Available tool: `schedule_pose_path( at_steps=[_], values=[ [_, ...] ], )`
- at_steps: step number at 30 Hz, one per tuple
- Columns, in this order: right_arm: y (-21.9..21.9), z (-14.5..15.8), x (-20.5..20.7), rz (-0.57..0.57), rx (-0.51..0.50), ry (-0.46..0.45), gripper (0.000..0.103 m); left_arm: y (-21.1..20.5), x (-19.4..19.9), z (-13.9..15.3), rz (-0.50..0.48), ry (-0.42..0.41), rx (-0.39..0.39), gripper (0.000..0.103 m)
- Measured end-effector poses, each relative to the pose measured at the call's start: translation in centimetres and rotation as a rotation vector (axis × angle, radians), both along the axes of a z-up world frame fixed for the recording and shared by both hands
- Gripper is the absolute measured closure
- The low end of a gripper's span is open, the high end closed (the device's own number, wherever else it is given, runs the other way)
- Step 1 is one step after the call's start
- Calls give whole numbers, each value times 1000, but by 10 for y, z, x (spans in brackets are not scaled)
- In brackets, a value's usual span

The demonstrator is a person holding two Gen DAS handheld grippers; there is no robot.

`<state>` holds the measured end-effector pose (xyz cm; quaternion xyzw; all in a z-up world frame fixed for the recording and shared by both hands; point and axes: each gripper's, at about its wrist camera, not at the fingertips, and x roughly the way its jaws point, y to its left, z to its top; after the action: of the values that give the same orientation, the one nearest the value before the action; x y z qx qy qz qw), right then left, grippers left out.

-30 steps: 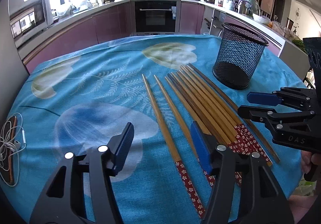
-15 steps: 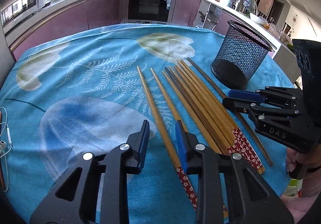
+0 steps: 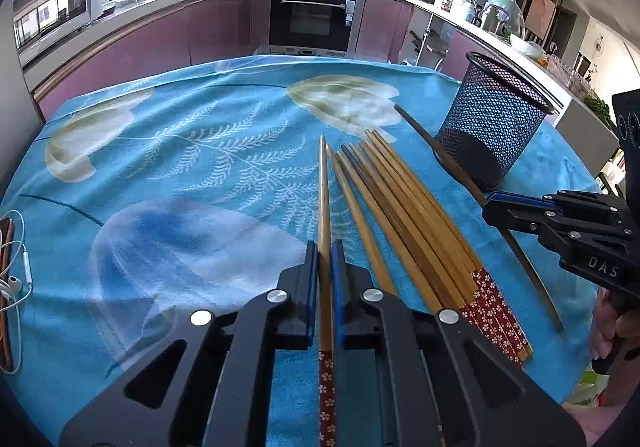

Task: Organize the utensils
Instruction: 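Lift chopsticks with both tools and drop them into the mesh cup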

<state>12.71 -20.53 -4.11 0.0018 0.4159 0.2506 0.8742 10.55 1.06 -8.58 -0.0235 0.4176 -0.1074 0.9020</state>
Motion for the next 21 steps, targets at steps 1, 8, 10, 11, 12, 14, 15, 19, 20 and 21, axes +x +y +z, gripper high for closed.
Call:
schedule_pose_path(
  at_steps=[1, 8, 10, 11, 12, 14, 15, 19, 20, 21],
  values=[
    [-3, 3, -2, 7, 10, -6, 97, 1, -1, 4, -2, -8, -7, 95],
    [-15, 36, -14, 23, 102, -87, 97, 9, -13, 40, -64, -60, -146, 95],
    [-19, 47, -17, 22, 127, -112, 97, 8, -16, 53, -91, -82, -187, 95],
    [-22, 52, -18, 20, 140, -127, 97, 6, -18, 60, -102, -96, -199, 95],
    [-24, 58, -19, 18, 148, -141, 97, 5, -20, 67, -112, -109, -209, 95],
    [-30, 66, -21, 10, 162, -170, 97, 2, -23, 81, -132, -136, -233, 95],
    [-33, 71, -21, 7, 171, -181, 97, 1, -25, 88, -144, -148, -245, 95],
    [-47, 87, -21, -7, 202, -227, 97, -3, -31, 115, -178, -200, -287, 95],
    [-49, 92, -20, -12, 207, -242, 97, -5, -32, 120, -182, -215, -294, 95],
    [-53, 96, -18, -13, 212, -251, 97, -7, -31, 127, -184, -230, -301, 95]
  ],
)
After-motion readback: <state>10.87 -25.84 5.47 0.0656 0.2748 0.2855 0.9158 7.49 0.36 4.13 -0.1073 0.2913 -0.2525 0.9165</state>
